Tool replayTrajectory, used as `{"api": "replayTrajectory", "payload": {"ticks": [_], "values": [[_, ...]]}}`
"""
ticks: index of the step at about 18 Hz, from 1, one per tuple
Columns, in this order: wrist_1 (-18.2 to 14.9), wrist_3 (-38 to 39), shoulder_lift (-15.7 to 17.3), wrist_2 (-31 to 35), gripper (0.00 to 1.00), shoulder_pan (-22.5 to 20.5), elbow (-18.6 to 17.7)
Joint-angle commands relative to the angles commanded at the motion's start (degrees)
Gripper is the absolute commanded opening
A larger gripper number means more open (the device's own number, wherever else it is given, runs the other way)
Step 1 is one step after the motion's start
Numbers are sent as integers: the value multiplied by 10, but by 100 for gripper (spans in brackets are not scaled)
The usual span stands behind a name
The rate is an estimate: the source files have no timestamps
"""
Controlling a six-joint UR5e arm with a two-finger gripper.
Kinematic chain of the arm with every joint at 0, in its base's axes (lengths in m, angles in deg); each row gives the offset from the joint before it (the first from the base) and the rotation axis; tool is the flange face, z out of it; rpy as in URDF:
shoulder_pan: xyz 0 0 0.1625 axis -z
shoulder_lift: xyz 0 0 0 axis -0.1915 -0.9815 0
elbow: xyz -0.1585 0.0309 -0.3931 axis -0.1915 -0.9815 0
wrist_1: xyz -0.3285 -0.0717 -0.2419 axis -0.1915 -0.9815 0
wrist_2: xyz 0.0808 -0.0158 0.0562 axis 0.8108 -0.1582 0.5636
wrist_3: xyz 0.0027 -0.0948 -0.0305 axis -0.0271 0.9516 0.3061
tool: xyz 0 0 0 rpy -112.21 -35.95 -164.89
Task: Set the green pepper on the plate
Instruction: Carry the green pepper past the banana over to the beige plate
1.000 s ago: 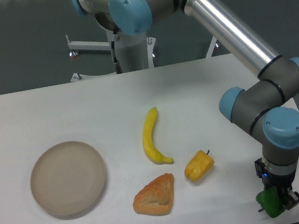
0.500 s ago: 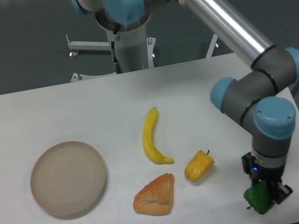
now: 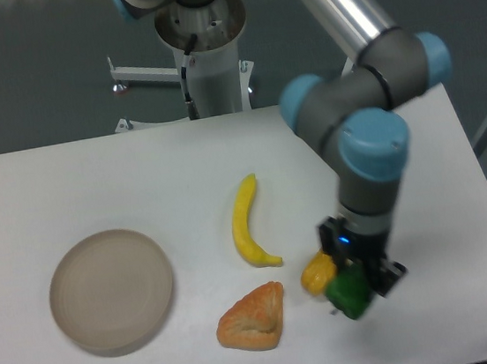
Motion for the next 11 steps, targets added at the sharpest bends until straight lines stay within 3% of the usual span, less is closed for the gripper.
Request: {"api": "replayTrajectory", "payload": {"ticks": [5, 11], "values": [[7, 141, 61, -1, 34, 61, -87], [7, 303, 79, 0, 34, 141, -111]]}}
